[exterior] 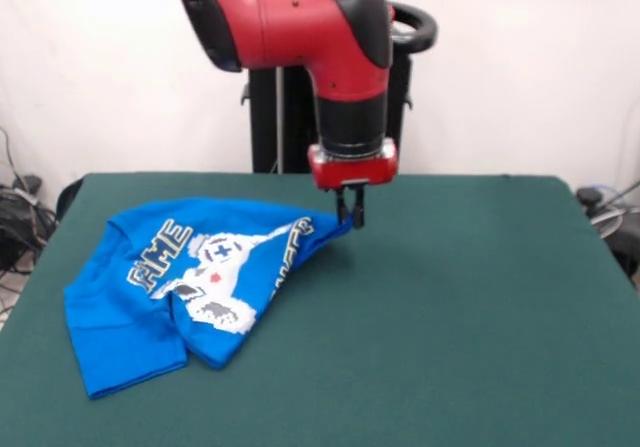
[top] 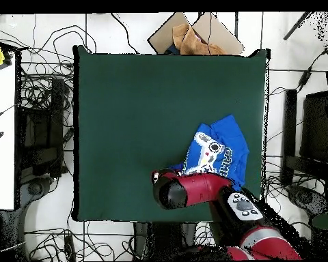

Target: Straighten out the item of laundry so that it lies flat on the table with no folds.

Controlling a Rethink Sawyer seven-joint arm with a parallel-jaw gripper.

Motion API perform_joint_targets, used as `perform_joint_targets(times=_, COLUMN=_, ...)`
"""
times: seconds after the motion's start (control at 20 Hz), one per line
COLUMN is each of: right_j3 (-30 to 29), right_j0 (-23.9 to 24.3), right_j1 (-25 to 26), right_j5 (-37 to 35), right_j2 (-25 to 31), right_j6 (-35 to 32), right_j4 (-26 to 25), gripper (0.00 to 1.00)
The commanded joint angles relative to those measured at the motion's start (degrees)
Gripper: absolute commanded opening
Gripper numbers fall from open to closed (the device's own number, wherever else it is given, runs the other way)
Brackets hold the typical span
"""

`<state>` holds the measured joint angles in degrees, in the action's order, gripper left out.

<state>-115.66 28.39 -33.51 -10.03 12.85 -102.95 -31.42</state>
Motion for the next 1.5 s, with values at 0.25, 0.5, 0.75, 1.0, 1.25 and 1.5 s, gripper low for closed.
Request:
perform_joint_targets(times=0.25, right_j3=-11.3, right_j0=-2.3, right_j1=-6.7, right_j5=-2.8, right_j2=9.0, right_j6=-5.4, right_j4=3.7, gripper=0.00)
perform_joint_targets(times=0.5, right_j3=-18.5, right_j0=-0.6, right_j1=-8.5, right_j5=-0.7, right_j2=10.7, right_j6=-4.5, right_j4=1.8, gripper=0.00)
perform_joint_targets(times=0.75, right_j3=-20.7, right_j0=-0.4, right_j1=-5.0, right_j5=5.0, right_j2=8.6, right_j6=-3.7, right_j4=-3.7, gripper=0.00)
perform_joint_targets(times=1.0, right_j3=-16.3, right_j0=-3.9, right_j1=2.9, right_j5=10.5, right_j2=4.9, right_j6=-5.5, right_j4=-7.0, gripper=0.00)
perform_joint_targets(times=1.25, right_j3=-12.9, right_j0=-10.5, right_j1=5.2, right_j5=14.0, right_j2=3.2, right_j6=-8.8, right_j4=-4.4, gripper=0.00)
perform_joint_targets(times=1.5, right_j3=-7.4, right_j0=-15.4, right_j1=9.6, right_j5=16.7, right_j2=2.3, right_j6=-9.6, right_j4=-1.0, gripper=0.00)
